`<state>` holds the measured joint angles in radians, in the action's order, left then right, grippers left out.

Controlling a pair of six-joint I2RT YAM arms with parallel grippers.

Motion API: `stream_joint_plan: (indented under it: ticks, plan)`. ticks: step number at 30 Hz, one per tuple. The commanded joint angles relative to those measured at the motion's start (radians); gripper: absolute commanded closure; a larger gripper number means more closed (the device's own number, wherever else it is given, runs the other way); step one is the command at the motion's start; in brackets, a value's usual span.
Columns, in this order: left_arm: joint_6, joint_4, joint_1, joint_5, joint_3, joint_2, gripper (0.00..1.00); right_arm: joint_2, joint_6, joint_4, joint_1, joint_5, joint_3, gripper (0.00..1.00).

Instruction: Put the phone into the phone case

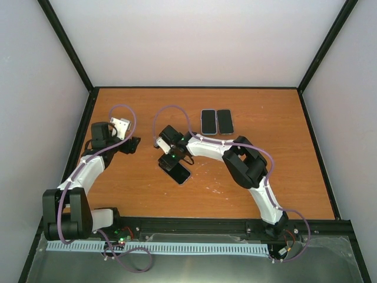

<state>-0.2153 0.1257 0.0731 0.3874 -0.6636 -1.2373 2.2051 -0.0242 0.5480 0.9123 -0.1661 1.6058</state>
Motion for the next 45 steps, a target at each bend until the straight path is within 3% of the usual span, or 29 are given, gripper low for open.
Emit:
stream_joint_plan:
  ticks: [1,8,17,20,33,41,45]
  plan:
    - [0.011,-0.026,0.008,-0.004,-0.021,0.024,0.19,0.084,-0.016,0.131,0.007,0.002,-0.103,0.30]
    - [0.016,-0.025,0.008,-0.001,-0.023,0.016,0.18,-0.082,-0.007,0.149,0.005,-0.057,-0.085,0.20]
    - [0.027,-0.036,0.008,-0.024,-0.018,0.018,0.08,-0.249,0.063,0.064,0.017,-0.086,-0.219,0.10]
    - [0.030,-0.035,0.008,-0.030,-0.019,0.018,0.06,-0.251,0.099,0.053,0.041,-0.038,-0.240,0.00]
    - [0.033,-0.037,0.008,-0.039,-0.016,0.022,0.01,-0.198,0.136,0.039,0.114,0.213,-0.234,0.00]
    - [0.036,-0.039,0.008,-0.044,-0.015,0.019,0.00,-0.155,0.140,0.028,0.123,0.259,-0.228,0.00]
    - [0.040,-0.032,0.008,-0.039,-0.020,0.015,0.00,-0.134,0.124,0.028,0.125,0.230,-0.232,0.10]
